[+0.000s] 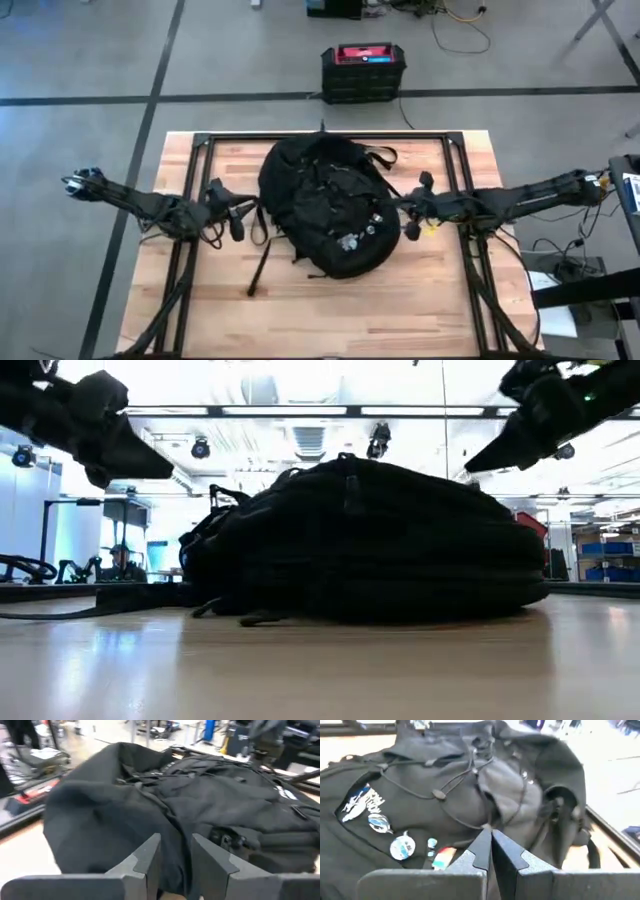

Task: Unpack backpack
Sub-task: Return to Home Position

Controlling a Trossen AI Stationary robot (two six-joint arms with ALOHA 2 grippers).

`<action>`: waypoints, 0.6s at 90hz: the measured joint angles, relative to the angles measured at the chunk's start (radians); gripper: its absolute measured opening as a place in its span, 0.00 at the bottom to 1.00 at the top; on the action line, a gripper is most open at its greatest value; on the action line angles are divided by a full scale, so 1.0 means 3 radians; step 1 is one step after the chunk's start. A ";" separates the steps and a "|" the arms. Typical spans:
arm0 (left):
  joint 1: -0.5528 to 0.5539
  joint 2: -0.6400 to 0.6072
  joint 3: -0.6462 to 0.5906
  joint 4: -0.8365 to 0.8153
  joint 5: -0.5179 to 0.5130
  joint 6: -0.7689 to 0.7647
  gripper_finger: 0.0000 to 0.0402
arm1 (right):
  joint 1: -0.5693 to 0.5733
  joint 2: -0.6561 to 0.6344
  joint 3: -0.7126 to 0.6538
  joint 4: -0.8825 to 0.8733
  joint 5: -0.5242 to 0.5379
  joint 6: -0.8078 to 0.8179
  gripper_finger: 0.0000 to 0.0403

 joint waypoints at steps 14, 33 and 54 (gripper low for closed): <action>0.0009 -0.0247 -0.0529 0.0996 0.0477 0.0459 0.16 | 0.0000 -0.0596 -0.0244 0.0035 -0.0035 -0.0206 0.00; 0.0034 -0.0730 -0.0853 0.1000 0.0483 0.0530 0.06 | 0.0000 -0.1515 -0.0605 0.0047 -0.0077 -0.0288 0.00; 0.0033 -0.1366 -0.0856 0.0840 0.0865 0.0900 0.00 | 0.0001 -0.2021 -0.0861 0.0006 -0.0712 -0.0397 0.00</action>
